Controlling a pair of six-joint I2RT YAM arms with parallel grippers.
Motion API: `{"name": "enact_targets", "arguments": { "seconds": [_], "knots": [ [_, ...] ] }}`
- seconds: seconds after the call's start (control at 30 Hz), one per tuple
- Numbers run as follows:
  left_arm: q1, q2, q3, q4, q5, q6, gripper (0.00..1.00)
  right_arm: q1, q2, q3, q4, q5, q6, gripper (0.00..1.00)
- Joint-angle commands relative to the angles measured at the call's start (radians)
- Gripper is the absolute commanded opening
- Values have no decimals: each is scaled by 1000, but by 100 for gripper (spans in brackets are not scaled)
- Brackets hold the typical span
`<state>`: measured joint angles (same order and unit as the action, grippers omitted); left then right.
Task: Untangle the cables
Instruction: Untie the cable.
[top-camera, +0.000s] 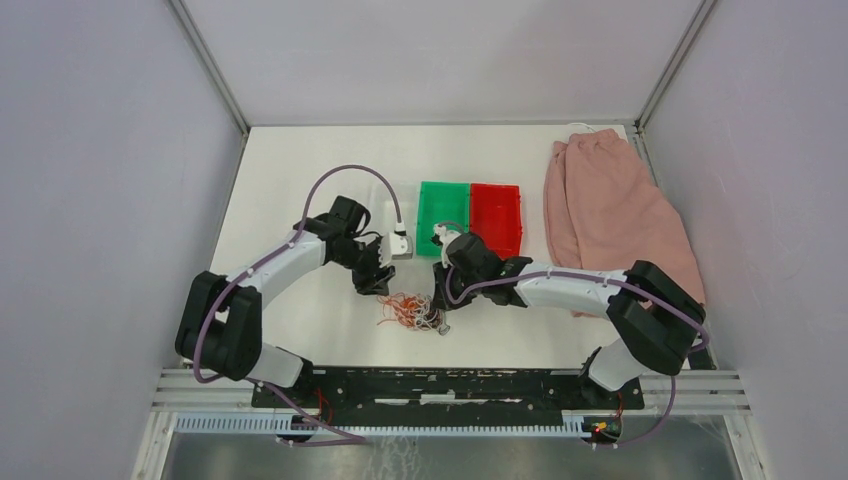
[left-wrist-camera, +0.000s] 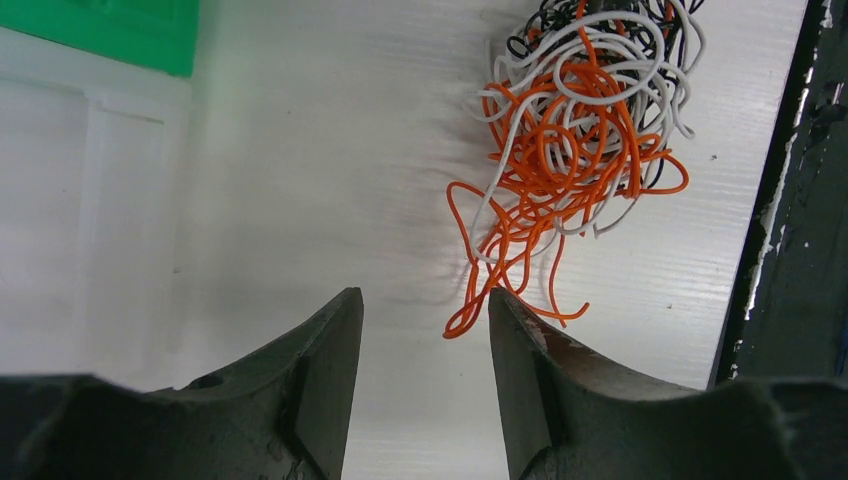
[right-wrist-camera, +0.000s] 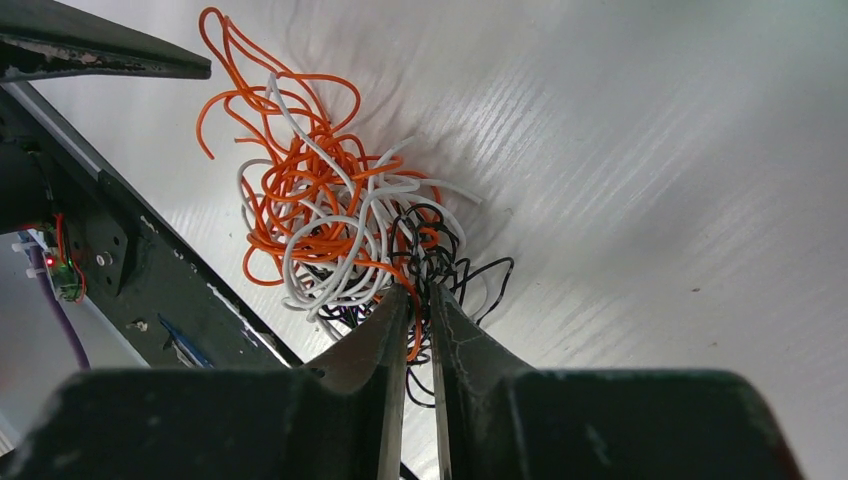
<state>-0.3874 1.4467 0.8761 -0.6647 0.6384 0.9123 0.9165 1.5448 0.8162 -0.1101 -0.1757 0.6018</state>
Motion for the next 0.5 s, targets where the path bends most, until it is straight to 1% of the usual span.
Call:
{"name": "enact_targets", "arguments": {
  "seconds": [0.0, 0.17, 0.3, 0.37, 0.47],
  "knots": [
    [-7, 14, 4, -29, 33, 113, 57, 5, -41, -14, 20, 31, -2, 18],
    [-13, 45, 4, -4, 32, 99, 55, 5, -55, -23, 15, 47, -3, 17],
    [-26, 43, -18, 80, 10, 61, 52, 5, -62, -26, 16, 47, -5, 17],
    [-28, 46, -17, 101, 10, 47, 47, 5, -63, -28, 16, 48, -6, 16],
    [-31, 42, -17, 103, 18, 30, 35, 5, -65, -28, 16, 50, -7, 16]
  ]
}}
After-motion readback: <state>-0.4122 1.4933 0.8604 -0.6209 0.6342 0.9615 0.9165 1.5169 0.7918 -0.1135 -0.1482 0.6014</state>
